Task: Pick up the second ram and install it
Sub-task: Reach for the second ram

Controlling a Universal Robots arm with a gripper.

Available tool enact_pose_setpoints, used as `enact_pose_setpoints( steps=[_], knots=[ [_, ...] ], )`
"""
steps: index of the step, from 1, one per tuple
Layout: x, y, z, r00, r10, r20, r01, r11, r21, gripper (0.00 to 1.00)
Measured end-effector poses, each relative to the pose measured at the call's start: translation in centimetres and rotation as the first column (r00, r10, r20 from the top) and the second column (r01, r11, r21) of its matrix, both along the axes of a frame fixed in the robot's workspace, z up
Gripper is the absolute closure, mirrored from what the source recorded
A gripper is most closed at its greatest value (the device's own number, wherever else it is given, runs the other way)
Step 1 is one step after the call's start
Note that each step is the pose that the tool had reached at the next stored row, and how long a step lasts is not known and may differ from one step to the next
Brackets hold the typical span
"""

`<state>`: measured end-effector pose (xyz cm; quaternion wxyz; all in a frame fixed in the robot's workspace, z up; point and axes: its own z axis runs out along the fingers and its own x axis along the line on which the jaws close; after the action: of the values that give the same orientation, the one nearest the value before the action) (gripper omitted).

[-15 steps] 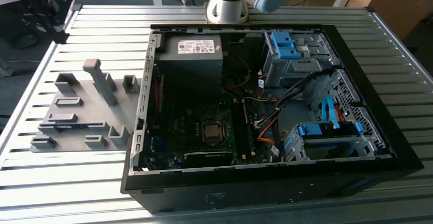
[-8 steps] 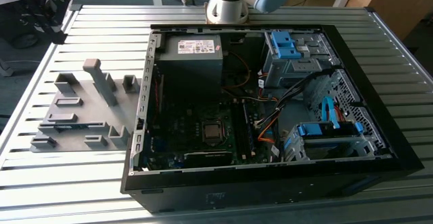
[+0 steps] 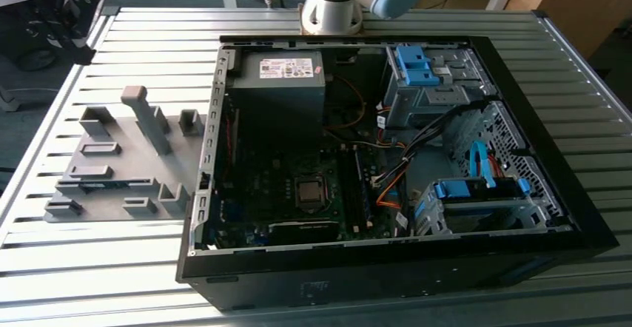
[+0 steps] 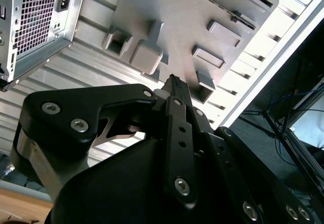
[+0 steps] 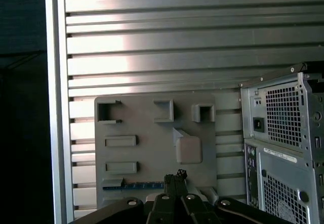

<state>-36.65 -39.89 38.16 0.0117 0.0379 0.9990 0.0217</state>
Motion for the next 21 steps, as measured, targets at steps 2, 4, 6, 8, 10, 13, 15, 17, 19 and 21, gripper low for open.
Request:
enact_pose_setpoints(
  steps=[2, 4, 6, 8, 10, 13, 15, 17, 19, 21],
  knots=[
    [-0.07, 0.00, -0.01, 1.0000, 0.000, 0.0000, 0.000, 1.0000, -0.0001, 0.89],
    [-0.15, 0.00, -0.02, 1.0000, 0.000, 0.0000, 0.000, 1.0000, -0.0001, 0.89],
    [-0.23, 0.00, -0.03, 1.0000, 0.000, 0.0000, 0.000, 1.0000, 0.0000, 0.89],
    [-0.29, 0.00, -0.04, 1.0000, 0.000, -0.0001, 0.000, 1.0000, -0.0001, 0.89],
    [-0.36, 0.00, -0.05, 1.0000, 0.000, -0.0001, 0.000, 1.0000, -0.0001, 0.89],
    [-0.47, 0.00, -0.07, 1.0000, 0.000, -0.0001, 0.000, 1.0000, -0.0001, 0.89],
    [-0.54, 0.00, -0.09, 1.0000, 0.000, 0.0000, 0.000, 1.0000, -0.0001, 0.89],
    [-0.60, 0.00, -0.10, 1.0000, 0.000, -0.0001, 0.000, 1.0000, 0.0000, 0.89],
    [-0.68, 0.00, -0.12, 1.0000, 0.000, 0.0000, 0.000, 1.0000, 0.0000, 0.89],
    [-0.75, 0.00, -0.13, 1.0000, 0.000, -0.0001, 0.000, 1.0000, 0.0000, 0.89]
  ],
)
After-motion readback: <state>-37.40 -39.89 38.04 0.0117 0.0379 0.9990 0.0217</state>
